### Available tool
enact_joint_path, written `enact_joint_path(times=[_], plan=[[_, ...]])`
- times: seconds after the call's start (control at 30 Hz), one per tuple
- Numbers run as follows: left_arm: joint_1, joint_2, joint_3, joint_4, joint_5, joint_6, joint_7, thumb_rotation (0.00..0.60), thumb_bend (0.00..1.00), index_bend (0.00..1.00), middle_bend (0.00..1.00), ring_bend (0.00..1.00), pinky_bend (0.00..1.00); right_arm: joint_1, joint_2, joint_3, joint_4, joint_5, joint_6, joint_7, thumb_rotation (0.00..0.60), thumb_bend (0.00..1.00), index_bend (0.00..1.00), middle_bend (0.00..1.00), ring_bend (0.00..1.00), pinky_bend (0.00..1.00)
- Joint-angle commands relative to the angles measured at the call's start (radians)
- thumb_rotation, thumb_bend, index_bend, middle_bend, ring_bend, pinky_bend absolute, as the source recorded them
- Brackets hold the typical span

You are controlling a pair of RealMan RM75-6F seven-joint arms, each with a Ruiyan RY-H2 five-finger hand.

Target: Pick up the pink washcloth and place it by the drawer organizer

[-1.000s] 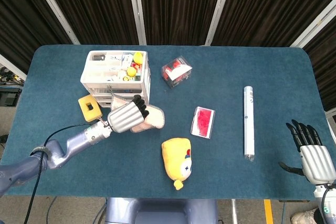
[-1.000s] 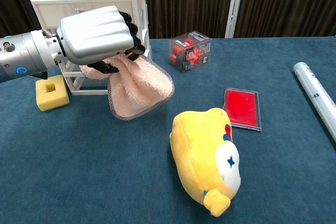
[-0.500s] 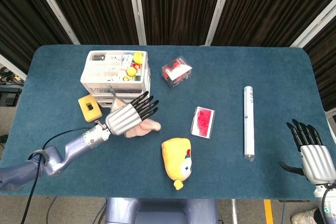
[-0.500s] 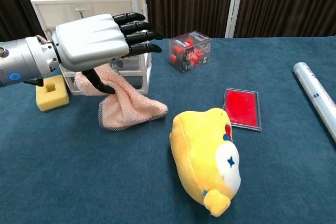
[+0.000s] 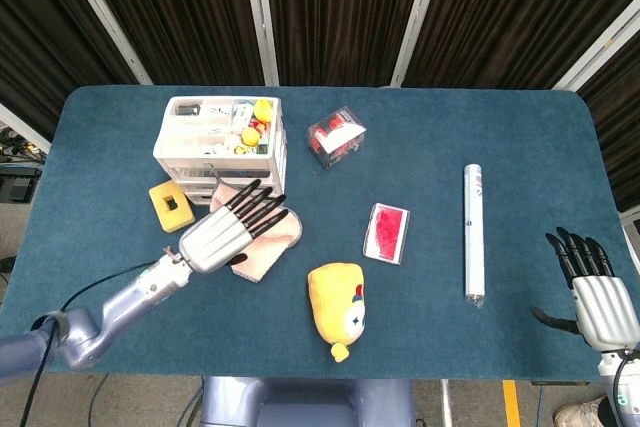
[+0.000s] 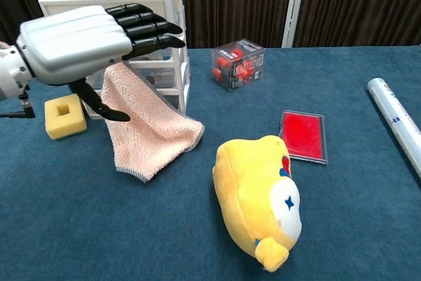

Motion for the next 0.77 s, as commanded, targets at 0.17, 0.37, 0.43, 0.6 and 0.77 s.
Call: enact_joint_path(times=[0.17,0.37,0.43,0.6,0.77], plan=[[0.24,0.151,0.067,-0.252,-0.101,0.2,0.069,0.457,0.0,0.0,0.0,0.0,0.0,-0.001,-0.002,-0.001,0.002,-0.003,0.004,-0.019,0.6,0.0,0.0,0.0,0.0,0.0],[0.393,0.225,0.105,-0.414,-0.224,0.293,0.037,0.442,0.0,0.0,0.0,0.0,0.0,-0.002,-0.006,-0.002,0.004,-0.004,0.005,-0.049,0.6,0.0,0.0,0.0,0.0,0.0],[0.428,0.238,0.113,-0.415,-0.231,0.322,0.019,0.441,0.0,0.0,0.0,0.0,0.0,-0.002,-0.007,-0.003,0.005,-0.005,0.005,-0.056,0.6,0.0,0.0,0.0,0.0,0.0],[0.516,0.246,0.133,-0.336,-0.205,0.398,-0.079,0.444,0.0,0.0,0.0,0.0,0.0,-0.002,-0.009,-0.004,0.005,-0.007,0.005,-0.062,0.6,0.0,0.0,0.0,0.0,0.0],[0.56,0.233,0.127,-0.248,-0.165,0.437,-0.171,0.443,0.0,0.0,0.0,0.0,0.0,-0.003,-0.009,-0.004,0.003,-0.005,0.004,-0.061,0.6,0.0,0.0,0.0,0.0,0.0]])
